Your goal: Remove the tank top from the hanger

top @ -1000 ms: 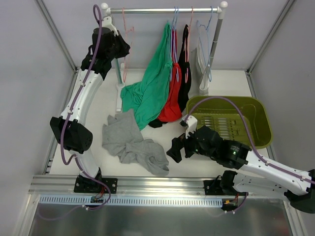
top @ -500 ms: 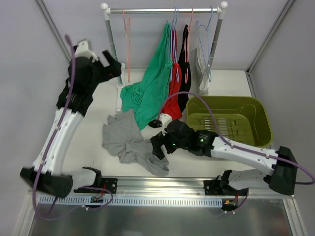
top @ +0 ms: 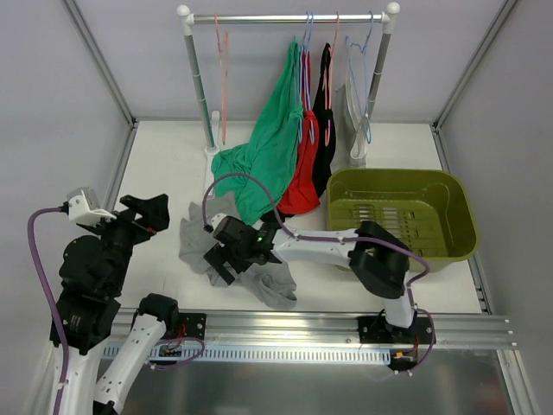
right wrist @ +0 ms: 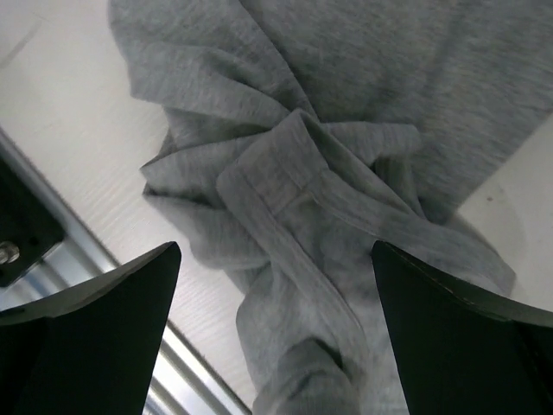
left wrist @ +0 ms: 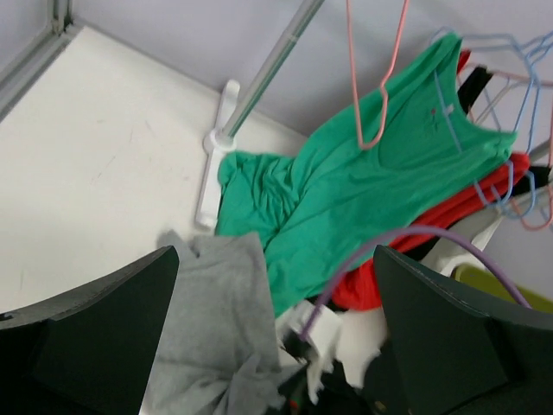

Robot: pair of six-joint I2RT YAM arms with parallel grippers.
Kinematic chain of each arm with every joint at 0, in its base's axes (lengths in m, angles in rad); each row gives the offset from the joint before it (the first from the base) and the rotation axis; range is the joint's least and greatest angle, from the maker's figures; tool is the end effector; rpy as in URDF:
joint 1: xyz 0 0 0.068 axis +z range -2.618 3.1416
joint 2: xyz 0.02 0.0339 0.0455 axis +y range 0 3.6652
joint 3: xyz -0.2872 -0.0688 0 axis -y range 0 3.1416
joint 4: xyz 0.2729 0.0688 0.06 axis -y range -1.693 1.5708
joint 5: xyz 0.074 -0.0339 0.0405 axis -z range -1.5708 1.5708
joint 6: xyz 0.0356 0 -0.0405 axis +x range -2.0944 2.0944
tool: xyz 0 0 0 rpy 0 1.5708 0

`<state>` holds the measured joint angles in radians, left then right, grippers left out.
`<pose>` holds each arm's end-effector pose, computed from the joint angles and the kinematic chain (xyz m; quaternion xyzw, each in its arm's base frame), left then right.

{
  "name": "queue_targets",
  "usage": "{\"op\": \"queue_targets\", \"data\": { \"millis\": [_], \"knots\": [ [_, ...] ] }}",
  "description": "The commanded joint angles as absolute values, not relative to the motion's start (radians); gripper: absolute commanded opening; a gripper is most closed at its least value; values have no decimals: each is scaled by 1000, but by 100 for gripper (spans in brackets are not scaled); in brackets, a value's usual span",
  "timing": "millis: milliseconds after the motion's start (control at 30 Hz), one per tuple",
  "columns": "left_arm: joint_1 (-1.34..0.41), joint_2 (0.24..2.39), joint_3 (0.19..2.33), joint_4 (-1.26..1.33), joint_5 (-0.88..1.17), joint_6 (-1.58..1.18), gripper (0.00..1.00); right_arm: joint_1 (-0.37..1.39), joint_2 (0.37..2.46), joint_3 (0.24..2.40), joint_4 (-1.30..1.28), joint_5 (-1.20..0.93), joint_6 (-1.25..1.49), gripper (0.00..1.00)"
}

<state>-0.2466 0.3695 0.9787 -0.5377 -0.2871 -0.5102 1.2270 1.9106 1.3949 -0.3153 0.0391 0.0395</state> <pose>0.0505 -0.0023 0.4303 -0.1924 0.6548 -0.1770 0.7092 0.1552 0.4294 0.2210 -0.5157 0.7766 0.1992 0.3022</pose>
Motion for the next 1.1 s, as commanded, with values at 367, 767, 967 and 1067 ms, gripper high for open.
{"op": "queue_targets", "data": {
  "millis": [367, 767, 967, 1067],
  "knots": [
    [-238, 140, 893, -815, -280, -360, 99, 1258, 2016, 1485, -440, 232, -28, 0],
    [-239, 15, 834, -793, -336, -388, 99, 1264, 1407, 1523, -475, 431, -192, 0],
    [-239, 25, 834, -790, -330, -387, 99, 1220, 1203, 1673, -584, 682, -322, 0],
    [-239, 20, 833, -787, -328, -387, 99, 1152, 1114, 1698, -629, 752, -341, 0]
  ]
}}
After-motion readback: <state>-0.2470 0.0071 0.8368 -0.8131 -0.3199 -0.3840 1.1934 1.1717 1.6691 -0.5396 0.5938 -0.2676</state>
